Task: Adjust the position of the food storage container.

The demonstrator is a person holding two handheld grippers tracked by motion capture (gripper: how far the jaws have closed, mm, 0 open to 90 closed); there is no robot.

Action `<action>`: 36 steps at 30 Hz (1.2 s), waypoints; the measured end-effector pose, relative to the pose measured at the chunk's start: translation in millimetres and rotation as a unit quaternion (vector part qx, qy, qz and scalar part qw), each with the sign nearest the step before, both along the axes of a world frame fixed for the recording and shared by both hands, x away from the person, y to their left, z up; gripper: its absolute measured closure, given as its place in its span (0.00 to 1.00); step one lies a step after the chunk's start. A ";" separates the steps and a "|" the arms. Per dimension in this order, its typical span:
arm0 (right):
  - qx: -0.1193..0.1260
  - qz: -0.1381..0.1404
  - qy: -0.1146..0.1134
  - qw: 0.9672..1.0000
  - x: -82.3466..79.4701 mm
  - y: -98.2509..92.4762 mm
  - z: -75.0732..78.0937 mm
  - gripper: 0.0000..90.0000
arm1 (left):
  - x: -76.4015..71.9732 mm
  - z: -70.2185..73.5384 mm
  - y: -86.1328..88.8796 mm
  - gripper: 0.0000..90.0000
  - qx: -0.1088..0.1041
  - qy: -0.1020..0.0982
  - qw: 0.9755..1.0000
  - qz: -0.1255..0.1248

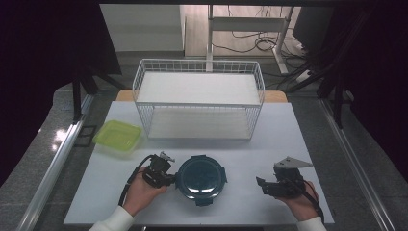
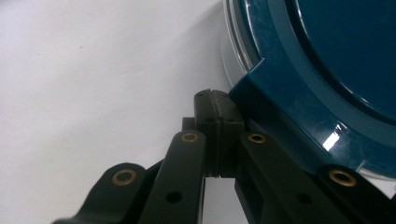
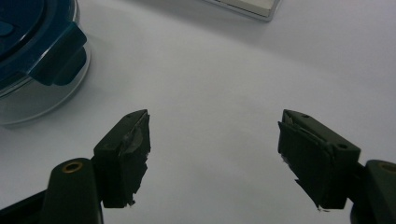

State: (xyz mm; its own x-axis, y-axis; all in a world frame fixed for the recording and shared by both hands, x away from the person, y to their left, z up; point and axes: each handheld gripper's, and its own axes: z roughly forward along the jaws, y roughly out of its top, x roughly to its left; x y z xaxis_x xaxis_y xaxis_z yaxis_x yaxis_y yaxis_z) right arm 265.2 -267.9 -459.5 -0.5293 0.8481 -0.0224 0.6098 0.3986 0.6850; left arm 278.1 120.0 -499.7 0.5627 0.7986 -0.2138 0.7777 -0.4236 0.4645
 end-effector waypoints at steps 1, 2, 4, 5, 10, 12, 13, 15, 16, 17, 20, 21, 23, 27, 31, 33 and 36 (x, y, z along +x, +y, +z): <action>-0.001 0.000 0.000 1.000 0.1 0.1 -0.2 0.28 | -0.6 -0.5 0.3 1.00 -0.004 0.001 1.000 0.000; -0.001 0.000 0.000 1.000 0.2 0.1 -0.3 0.28 | -0.7 -0.8 0.4 1.00 -0.006 0.001 1.000 0.000; 0.000 -0.001 -0.002 1.000 0.2 0.3 0.6 0.28 | 0.0 -1.2 1.3 1.00 -0.010 0.001 1.000 -0.004; 0.004 -0.003 -0.004 1.000 -0.4 0.8 2.2 0.28 | 0.5 -1.5 2.1 1.00 -0.012 0.001 1.000 -0.007; 0.028 -0.003 -0.008 1.000 -0.7 1.4 6.0 0.28 | -0.2 2.0 10.1 1.00 -0.024 -0.022 0.999 -0.013; 0.038 0.001 -0.012 0.999 -1.2 2.5 6.0 0.28 | -3.2 7.5 17.3 1.00 -0.040 -0.034 0.999 -0.010; 0.037 0.004 -0.014 0.999 -1.5 3.7 5.4 0.28 | -5.5 12.0 22.6 1.00 -0.042 -0.044 0.998 -0.006; 0.037 0.005 -0.018 0.999 -2.9 6.3 5.2 0.28 | -8.4 17.7 29.7 1.00 -0.050 -0.059 0.997 0.004; 0.042 0.007 -0.023 0.999 -5.3 8.4 6.2 0.28 | -9.4 20.6 33.3 1.00 -0.052 -0.068 0.996 0.008; 0.042 0.007 -0.023 0.999 -5.3 8.4 6.2 0.28 | -10.1 23.2 36.0 1.00 -0.054 -0.076 0.996 0.014; 0.046 0.014 -0.028 0.998 -10.5 11.3 8.4 0.28 | -10.2 28.2 41.3 0.93 -0.077 -0.094 0.992 0.029; 0.047 0.016 -0.029 0.998 -12.5 11.7 8.8 0.28 | -10.0 29.2 42.1 0.85 -0.083 -0.097 0.991 0.034; 0.048 0.019 -0.028 0.998 -16.1 11.6 8.8 0.28 | -10.2 30.4 40.5 0.70 -0.083 -0.102 0.990 0.043; 0.050 0.020 -0.030 0.998 -18.9 8.4 9.9 0.27 | -12.4 33.9 33.9 0.39 -0.083 -0.115 0.988 0.060; 0.054 0.016 -0.031 0.998 -18.5 4.7 10.9 0.27 | -13.5 36.8 31.5 0.28 -0.088 -0.118 0.987 0.064; 0.057 0.014 -0.029 0.998 -18.2 3.8 10.7 0.27 | -13.6 36.8 31.3 0.28 -0.090 -0.119 0.987 0.063; 0.059 0.018 -0.027 0.998 -17.9 4.9 10.0 0.27 | -12.8 36.0 30.9 0.26 -0.095 -0.116 0.987 0.059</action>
